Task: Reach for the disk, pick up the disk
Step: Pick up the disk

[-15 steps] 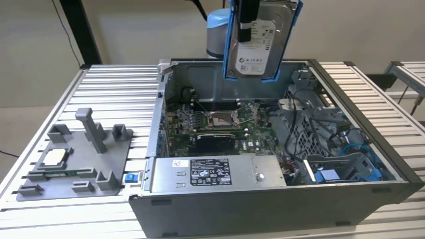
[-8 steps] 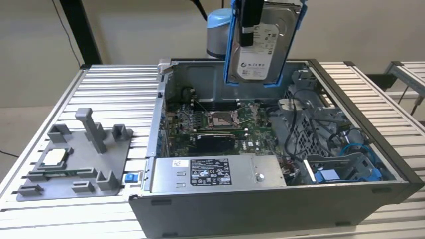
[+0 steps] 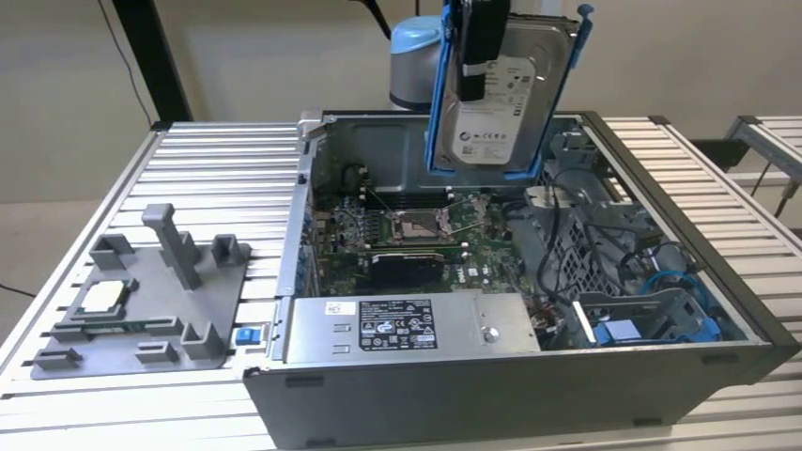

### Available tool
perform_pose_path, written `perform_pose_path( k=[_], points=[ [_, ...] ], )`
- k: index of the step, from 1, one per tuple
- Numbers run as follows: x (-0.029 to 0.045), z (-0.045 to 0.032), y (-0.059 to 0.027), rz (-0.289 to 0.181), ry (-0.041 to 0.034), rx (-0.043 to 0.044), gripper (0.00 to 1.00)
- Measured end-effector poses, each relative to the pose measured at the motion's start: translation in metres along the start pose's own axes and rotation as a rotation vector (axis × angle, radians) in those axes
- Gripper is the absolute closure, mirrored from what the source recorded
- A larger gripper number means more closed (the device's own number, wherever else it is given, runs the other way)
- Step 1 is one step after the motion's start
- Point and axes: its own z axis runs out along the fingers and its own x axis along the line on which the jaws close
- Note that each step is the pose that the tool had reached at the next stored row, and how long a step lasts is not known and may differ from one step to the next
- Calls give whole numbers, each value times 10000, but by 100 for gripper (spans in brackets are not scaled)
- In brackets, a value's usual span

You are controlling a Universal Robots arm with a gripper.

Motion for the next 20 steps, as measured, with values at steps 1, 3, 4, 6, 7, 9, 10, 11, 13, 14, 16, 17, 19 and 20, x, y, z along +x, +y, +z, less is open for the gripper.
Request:
perform_pose_path(
  k=[1, 3, 4, 6, 7, 9, 10, 11, 13, 14, 16, 17, 19, 20],
  points=[
    [42, 0, -2, 0, 0, 0, 100],
    [123, 0, -4, -1, 0, 0, 100],
    [160, -1, -6, -1, 1, 0, 100],
    [229, -1, -8, 0, 1, 0, 100],
    [265, -1, -9, 0, 0, 0, 100],
    [334, -1, -11, 0, 1, 0, 100],
    [369, -1, -13, -1, 0, 0, 100],
    [405, -1, -14, -1, 0, 0, 100],
    [474, -1, -16, -1, 0, 0, 100],
    [506, -2, -17, 0, 0, 0, 100],
    [572, -2, -19, 0, 1, 0, 100],
    [604, -2, -21, -1, 0, 0, 100],
    [666, -2, -23, 0, 0, 0, 100],
    [697, -3, -24, 0, 1, 0, 100]
  ],
)
